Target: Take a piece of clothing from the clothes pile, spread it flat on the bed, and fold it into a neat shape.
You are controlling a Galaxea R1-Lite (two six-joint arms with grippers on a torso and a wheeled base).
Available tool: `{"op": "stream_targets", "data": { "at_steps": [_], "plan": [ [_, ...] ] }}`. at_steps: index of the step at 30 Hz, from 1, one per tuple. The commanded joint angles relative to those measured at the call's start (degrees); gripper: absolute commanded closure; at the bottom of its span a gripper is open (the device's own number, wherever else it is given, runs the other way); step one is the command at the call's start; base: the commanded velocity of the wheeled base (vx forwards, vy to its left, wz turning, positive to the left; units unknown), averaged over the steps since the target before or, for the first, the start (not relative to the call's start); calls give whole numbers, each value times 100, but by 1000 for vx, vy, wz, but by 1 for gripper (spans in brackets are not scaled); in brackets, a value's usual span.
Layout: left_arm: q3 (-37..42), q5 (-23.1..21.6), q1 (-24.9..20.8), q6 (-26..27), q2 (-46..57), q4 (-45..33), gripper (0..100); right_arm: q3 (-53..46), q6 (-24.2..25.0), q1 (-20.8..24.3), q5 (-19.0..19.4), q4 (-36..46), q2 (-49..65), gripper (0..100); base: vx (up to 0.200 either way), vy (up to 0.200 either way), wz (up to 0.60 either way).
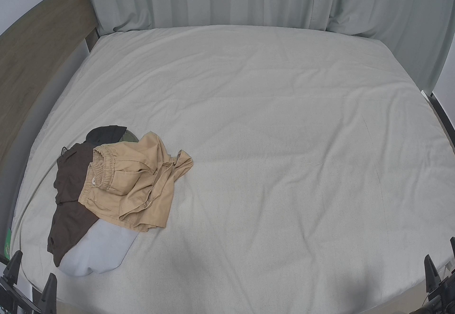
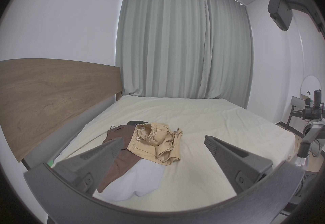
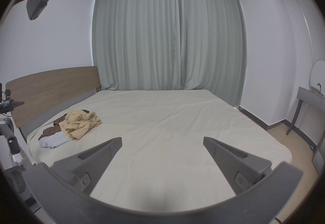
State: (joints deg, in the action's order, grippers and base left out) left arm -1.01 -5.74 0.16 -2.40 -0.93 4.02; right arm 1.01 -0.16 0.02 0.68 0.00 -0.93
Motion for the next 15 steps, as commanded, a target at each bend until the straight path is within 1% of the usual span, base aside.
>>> {"op": "stream_targets", "data": {
  "at_steps": [1,15],
  "plan": [
    [101,3,2,3,93,2,0,-101,-2,6,2,0,93,0,0,0,0],
    [101,3,2,3,93,2,0,-101,-2,6,2,0,93,0,0,0,0]
  ]
}}
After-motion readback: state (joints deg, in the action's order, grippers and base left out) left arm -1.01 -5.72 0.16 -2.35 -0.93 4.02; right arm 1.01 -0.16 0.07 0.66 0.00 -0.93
